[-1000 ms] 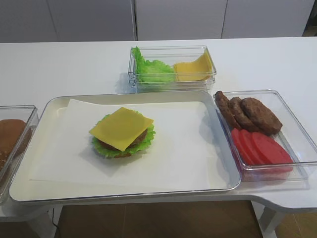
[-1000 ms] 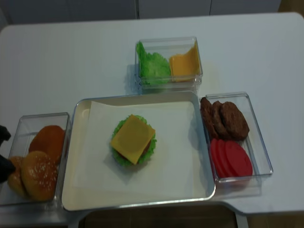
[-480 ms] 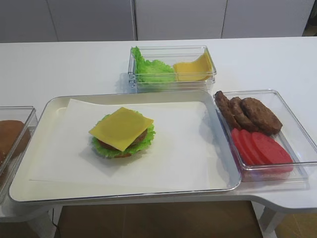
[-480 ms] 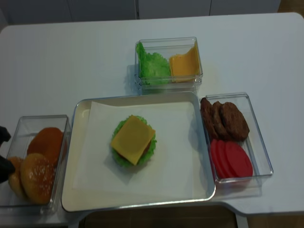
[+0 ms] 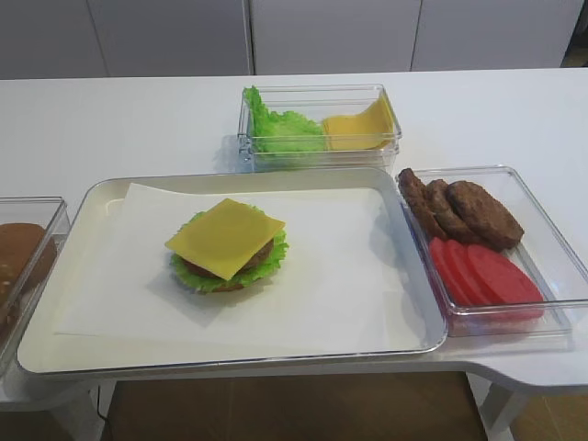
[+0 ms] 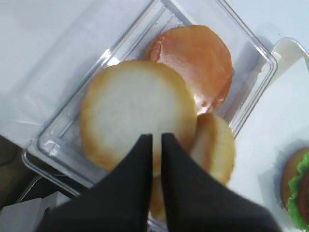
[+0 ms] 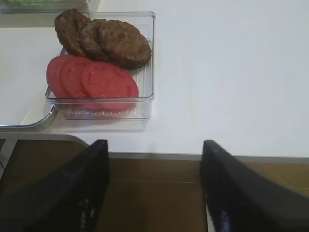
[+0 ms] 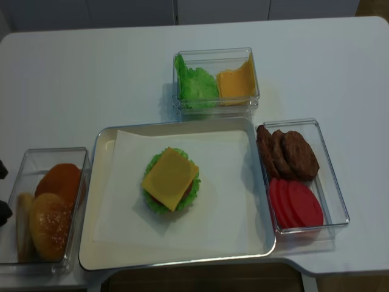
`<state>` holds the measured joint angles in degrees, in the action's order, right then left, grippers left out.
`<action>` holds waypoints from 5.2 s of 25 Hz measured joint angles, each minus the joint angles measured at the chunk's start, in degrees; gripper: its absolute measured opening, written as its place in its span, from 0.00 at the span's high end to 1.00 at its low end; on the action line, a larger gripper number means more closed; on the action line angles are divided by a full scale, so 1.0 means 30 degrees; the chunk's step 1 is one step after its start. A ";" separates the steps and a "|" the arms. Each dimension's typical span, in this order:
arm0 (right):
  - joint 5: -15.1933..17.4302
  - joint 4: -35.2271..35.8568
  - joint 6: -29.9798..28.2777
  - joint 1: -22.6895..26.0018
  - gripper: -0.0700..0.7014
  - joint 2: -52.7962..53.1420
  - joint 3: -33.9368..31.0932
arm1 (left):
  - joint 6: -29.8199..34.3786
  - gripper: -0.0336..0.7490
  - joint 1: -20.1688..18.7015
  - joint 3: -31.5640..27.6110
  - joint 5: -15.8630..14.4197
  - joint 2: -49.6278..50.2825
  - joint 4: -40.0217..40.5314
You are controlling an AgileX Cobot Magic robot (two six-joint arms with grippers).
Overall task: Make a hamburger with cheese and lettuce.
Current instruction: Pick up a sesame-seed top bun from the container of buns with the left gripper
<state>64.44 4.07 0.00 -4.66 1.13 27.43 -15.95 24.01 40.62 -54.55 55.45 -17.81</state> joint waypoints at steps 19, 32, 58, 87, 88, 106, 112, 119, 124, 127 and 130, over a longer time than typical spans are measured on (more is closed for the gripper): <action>0.0000 0.0000 0.0000 0.0000 0.33 0.0000 0.0000 | 0.2639 0.51 -0.1676 0.0018 0.0055 -0.0077 -0.0690; 0.0000 0.0000 0.0000 0.0000 0.33 0.0000 0.0000 | 0.5176 0.44 -0.2688 0.0018 -0.0215 -0.0043 -0.2178; 0.0000 0.0000 0.0000 0.0000 0.33 0.0000 0.0000 | 0.6864 0.44 -0.3803 0.0046 -0.0286 0.2623 -0.1677; 0.0000 0.0000 0.0000 0.0000 0.33 0.0000 0.0000 | 0.7999 0.48 -0.3803 0.0046 -0.0421 0.2910 -0.1878; 0.0000 0.0000 0.0000 0.0000 0.33 0.0000 0.0000 | 0.7999 0.48 -0.3803 0.0046 -0.0421 0.3136 -0.1878; 0.0000 0.0000 0.0000 0.0000 0.33 0.0000 0.0000 | 0.8069 0.70 -0.3889 0.0146 -0.0457 0.3726 -0.2153; 0.0000 0.0000 0.0000 0.0000 0.33 0.0000 0.0000 | 0.8069 0.71 -0.3889 0.0176 -0.0457 0.3726 -0.2153; 0.0000 0.0000 0.0000 0.0000 0.33 0.0000 0.0000 | 0.8069 0.72 -0.3889 0.0176 -0.0564 0.3726 -0.2153; 0.0000 0.0000 0.0000 0.0000 0.33 0.0000 0.0000 | 0.8069 0.72 -0.3889 0.0176 -0.0606 0.3353 -0.2115; 0.0000 0.0000 0.0000 0.0000 0.33 0.0000 0.0000 | 0.8069 0.72 -0.3889 0.0176 -0.0682 0.2881 -0.2115; 0.0000 0.0000 0.0000 0.0000 0.33 0.0000 0.0000 | 0.8069 0.72 -0.3889 0.0176 -0.0689 0.2525 -0.2115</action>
<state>64.44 4.07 0.00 -4.66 1.13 27.43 8.26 12.34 41.15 -56.61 63.02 -24.16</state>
